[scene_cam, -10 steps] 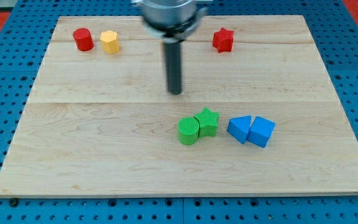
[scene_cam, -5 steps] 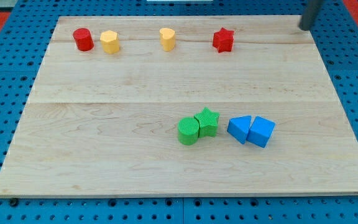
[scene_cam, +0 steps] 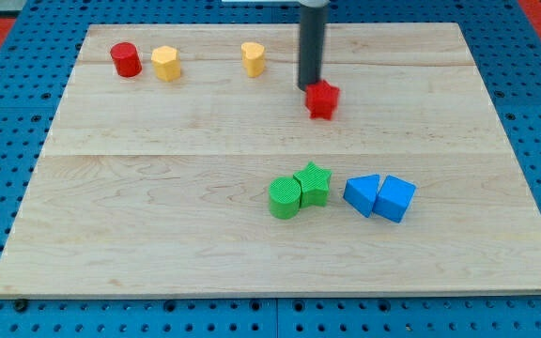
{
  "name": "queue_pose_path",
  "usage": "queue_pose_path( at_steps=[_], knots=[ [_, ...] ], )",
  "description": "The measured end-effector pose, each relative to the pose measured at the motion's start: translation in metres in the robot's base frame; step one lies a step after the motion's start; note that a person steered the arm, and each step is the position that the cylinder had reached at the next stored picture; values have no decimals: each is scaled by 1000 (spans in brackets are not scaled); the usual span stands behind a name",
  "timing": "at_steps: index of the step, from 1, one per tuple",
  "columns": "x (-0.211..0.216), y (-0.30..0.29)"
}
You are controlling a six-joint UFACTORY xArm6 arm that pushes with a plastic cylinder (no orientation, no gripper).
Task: Move red star above green star
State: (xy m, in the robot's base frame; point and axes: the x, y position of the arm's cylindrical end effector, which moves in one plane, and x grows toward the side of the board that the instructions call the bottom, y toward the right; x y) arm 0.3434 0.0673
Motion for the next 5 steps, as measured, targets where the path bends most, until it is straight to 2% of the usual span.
queue_pose_path(
  at_steps=[1,2,3,4,5],
  knots=[
    [43,-10],
    [6,8],
    [48,51],
    [104,22],
    [40,38]
  ],
)
